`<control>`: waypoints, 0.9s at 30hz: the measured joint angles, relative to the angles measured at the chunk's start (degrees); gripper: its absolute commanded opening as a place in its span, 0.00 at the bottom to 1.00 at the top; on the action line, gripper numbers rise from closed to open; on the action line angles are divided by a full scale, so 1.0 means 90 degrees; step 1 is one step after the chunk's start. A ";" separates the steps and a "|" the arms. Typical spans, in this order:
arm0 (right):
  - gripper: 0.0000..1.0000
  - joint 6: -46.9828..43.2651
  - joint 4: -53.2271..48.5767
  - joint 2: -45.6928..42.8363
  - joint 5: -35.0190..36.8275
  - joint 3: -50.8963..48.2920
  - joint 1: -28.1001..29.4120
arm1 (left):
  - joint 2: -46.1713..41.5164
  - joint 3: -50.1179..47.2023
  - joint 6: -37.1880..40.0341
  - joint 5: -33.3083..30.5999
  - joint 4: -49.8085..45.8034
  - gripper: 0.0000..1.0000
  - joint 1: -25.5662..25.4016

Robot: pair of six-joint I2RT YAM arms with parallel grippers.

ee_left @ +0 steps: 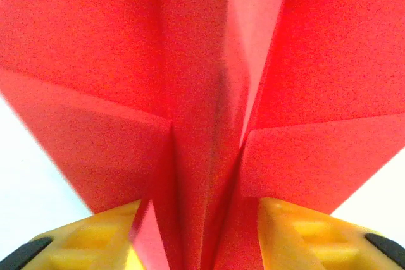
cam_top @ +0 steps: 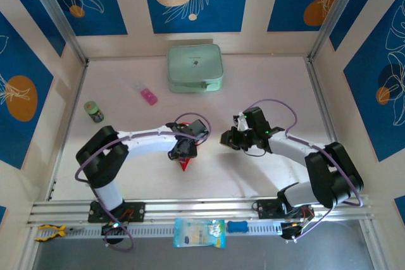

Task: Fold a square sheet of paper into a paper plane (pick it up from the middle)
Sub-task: Move the paper plane to the center of the table, then reset both arms

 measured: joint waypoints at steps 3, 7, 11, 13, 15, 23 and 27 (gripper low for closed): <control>0.17 -0.0036 -0.0104 -0.0119 0.0027 0.0000 -0.0036 | -0.0214 0.0002 0.0007 -0.0058 -0.0051 0.48 0.0000; 0.19 -0.0124 -0.0374 -0.0374 0.0189 0.0010 -0.0131 | -0.0585 0.0002 0.0019 -0.0158 -0.0068 0.51 0.0000; 0.29 -0.0287 -0.0852 -0.0782 0.0554 0.0202 -0.0296 | -0.1161 -0.0041 0.0143 -0.0347 -0.0036 0.57 0.0000; 0.36 -0.0425 -0.1083 -0.1010 0.0848 0.0369 -0.0352 | -0.1528 -0.0158 0.0255 -0.0474 0.0000 0.60 0.0019; 0.44 -0.0563 -0.1324 -0.1294 0.1253 0.0571 -0.0384 | -0.1999 -0.0376 0.0471 -0.0602 0.0080 0.63 0.0117; 0.70 -0.1875 -0.1591 -0.1749 0.3619 0.0962 -0.0602 | -0.3412 -0.1455 0.1855 -0.0772 0.0449 0.81 0.1700; 0.71 -0.2868 -0.0952 -0.1219 0.4806 0.0743 -0.0806 | -0.3519 -0.1676 0.2650 -0.0952 0.0724 0.87 0.2805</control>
